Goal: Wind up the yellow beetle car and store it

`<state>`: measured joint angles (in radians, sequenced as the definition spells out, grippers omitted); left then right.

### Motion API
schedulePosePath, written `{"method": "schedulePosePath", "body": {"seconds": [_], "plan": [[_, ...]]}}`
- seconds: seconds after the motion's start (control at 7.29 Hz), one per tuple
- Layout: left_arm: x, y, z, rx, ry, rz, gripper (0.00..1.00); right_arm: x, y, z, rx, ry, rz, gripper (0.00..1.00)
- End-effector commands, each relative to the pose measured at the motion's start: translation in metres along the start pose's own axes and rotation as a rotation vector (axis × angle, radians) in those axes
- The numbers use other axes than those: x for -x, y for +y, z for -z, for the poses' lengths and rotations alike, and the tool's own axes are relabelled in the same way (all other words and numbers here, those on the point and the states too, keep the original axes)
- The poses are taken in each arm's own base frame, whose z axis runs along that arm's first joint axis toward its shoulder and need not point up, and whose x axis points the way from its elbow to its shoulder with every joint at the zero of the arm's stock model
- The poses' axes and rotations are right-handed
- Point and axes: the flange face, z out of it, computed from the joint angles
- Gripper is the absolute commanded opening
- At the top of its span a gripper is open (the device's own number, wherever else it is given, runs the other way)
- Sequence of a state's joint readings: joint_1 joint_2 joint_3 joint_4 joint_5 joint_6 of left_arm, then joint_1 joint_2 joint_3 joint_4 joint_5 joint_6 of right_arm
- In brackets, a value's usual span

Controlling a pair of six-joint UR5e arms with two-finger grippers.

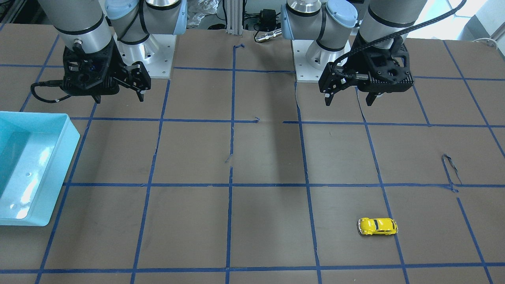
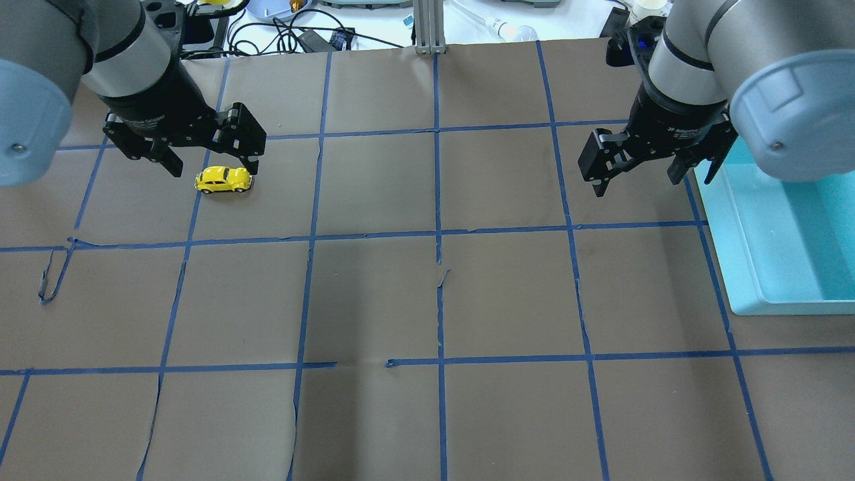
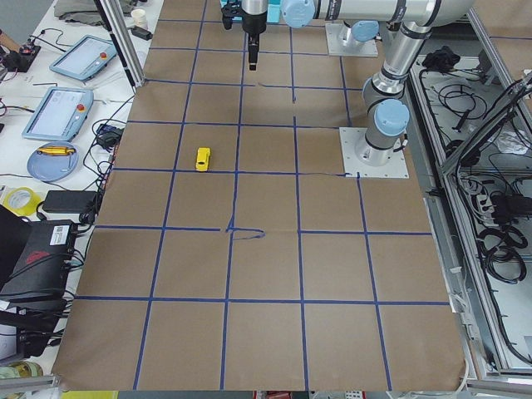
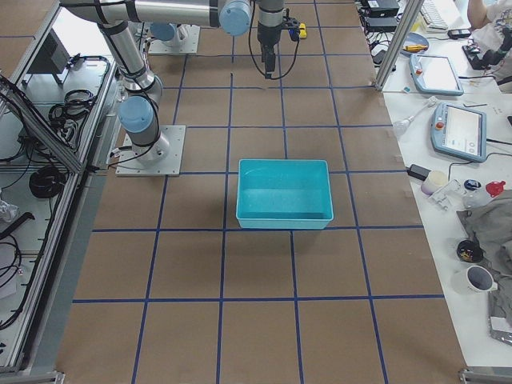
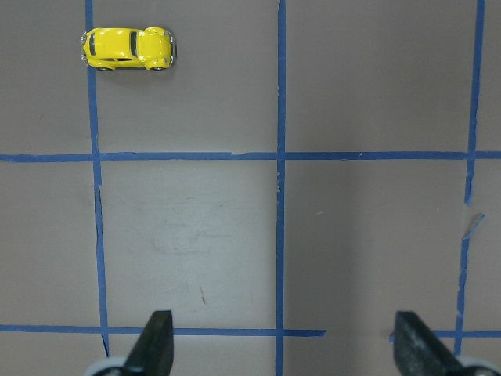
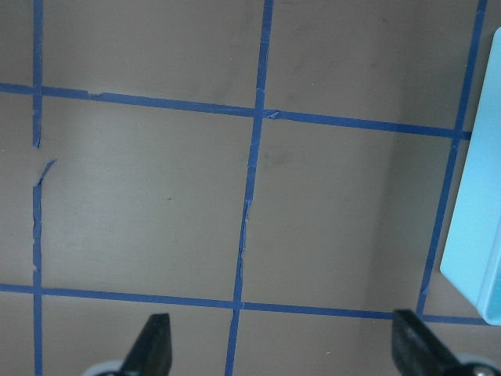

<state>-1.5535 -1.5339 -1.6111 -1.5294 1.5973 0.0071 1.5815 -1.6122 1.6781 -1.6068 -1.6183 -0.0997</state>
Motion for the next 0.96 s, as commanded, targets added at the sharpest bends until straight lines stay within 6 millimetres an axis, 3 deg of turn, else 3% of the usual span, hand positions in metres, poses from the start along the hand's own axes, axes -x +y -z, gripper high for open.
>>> {"method": "schedulePosePath", "body": {"seconds": [0.0,0.82], "plan": [[0.0016,-0.0014,-0.0005,0.0,0.011,-0.01,1.0,0.0,0.0001,-0.0001,0.001,0.0,0.0,1.0],[0.0055,-0.0026,-0.0046,0.007,0.052,-0.024,1.0,0.0001,0.0007,-0.0007,0.007,-0.001,0.0,1.0]]}}
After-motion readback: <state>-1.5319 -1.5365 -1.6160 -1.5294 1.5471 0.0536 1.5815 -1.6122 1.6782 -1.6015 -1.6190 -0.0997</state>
